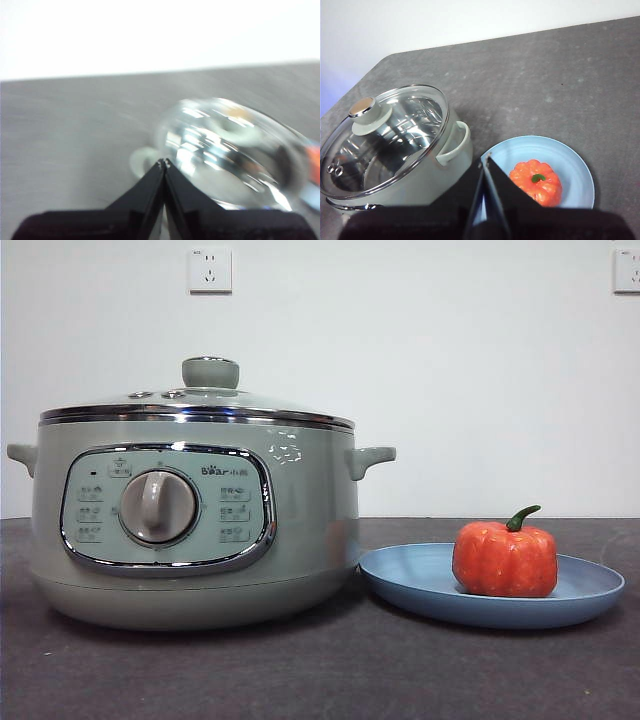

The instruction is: Take the pumpkin out from the steamer,put the pumpkin in the blue plate,close the lid

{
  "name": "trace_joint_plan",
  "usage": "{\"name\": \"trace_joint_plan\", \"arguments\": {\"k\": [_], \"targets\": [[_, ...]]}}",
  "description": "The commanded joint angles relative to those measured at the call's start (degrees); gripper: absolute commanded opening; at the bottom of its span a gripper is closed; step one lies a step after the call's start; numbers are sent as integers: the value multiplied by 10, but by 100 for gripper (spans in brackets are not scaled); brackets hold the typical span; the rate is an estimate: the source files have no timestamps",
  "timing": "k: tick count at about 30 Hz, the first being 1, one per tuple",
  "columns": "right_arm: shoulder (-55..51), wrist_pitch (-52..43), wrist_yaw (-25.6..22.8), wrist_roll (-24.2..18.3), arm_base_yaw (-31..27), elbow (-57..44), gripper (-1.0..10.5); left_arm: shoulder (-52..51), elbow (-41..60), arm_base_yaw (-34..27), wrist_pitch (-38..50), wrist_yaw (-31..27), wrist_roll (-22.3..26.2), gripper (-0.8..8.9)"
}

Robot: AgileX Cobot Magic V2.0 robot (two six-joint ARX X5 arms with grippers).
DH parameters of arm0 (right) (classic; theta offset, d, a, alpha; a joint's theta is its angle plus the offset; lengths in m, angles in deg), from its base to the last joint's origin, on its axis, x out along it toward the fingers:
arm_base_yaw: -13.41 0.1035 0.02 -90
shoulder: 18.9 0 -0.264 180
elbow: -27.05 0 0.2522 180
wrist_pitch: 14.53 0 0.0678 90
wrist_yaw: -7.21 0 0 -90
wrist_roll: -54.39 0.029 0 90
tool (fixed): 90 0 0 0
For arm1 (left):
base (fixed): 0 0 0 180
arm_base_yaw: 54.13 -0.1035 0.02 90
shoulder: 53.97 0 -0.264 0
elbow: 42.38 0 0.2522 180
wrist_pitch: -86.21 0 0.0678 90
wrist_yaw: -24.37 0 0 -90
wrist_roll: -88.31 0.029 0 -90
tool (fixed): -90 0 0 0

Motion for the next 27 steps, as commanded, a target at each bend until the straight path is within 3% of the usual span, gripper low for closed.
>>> {"name": "trace_joint_plan", "arguments": {"k": [1, 16, 27], "targets": [[-1, -3, -2, 6, 1, -4, -17, -15, 24, -32, 32, 0, 6, -3], [-1, 5, -2, 6, 1, -4, -17, -54, 276, -70, 264, 0, 9, -3], [-1, 5, -2, 6, 1, -4, -17, -147, 387, -70, 287, -1, 7, -3]]}}
